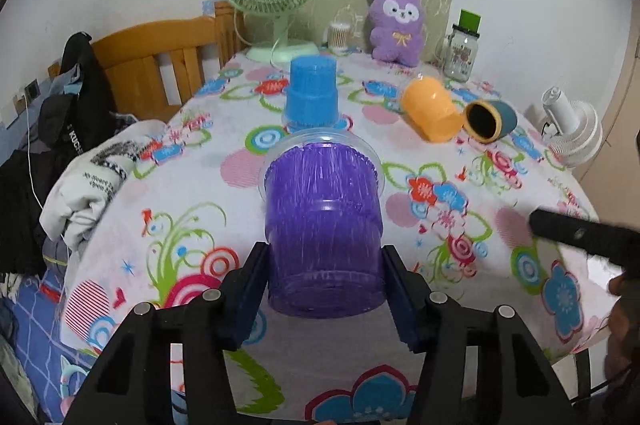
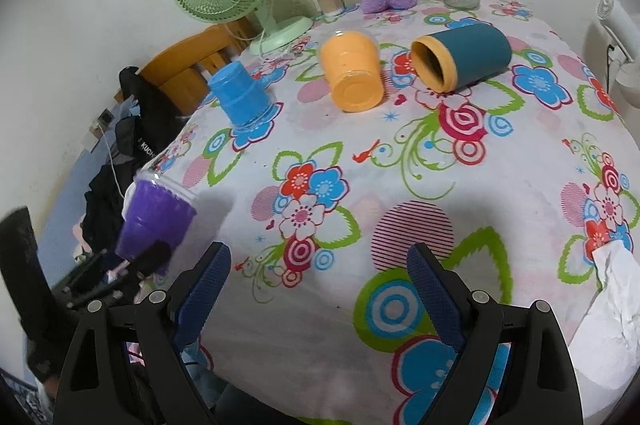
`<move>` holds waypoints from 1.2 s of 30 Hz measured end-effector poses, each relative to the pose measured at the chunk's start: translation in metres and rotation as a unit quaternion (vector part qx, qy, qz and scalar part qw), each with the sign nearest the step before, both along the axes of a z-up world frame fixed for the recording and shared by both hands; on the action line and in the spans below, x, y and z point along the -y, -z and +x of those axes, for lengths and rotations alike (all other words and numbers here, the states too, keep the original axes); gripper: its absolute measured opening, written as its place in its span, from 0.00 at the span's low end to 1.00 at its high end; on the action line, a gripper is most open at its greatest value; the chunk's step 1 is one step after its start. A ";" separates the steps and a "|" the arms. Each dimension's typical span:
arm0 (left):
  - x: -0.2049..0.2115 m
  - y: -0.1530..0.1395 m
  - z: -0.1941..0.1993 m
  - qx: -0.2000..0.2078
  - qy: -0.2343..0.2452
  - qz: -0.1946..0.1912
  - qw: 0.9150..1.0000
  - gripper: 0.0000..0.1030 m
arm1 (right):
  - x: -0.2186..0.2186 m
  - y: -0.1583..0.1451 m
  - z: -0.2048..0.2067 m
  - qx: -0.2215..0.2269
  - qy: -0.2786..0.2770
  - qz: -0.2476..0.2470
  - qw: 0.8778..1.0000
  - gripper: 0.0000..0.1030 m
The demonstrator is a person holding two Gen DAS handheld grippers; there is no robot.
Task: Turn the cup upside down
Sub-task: 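Rotate the held purple cup with the left gripper, rim turning downward, then lower the inverted purple cup onto the table and open the left gripper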
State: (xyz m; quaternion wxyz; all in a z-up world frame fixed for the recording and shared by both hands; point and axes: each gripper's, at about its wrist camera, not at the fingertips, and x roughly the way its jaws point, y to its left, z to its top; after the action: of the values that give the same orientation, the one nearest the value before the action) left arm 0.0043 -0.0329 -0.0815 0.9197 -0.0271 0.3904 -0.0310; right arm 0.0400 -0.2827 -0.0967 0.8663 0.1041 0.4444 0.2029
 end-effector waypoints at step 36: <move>0.026 -0.042 -0.006 0.011 0.048 0.038 0.998 0.57 | 0.016 0.003 -0.005 0.002 0.004 0.022 1.000 0.89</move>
State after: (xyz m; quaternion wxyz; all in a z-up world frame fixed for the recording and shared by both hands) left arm -0.0012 -0.0590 -0.0394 0.9219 0.0273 0.3818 -0.0602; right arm 0.0347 -0.2991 -0.0995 0.8657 0.1240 0.4374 0.2095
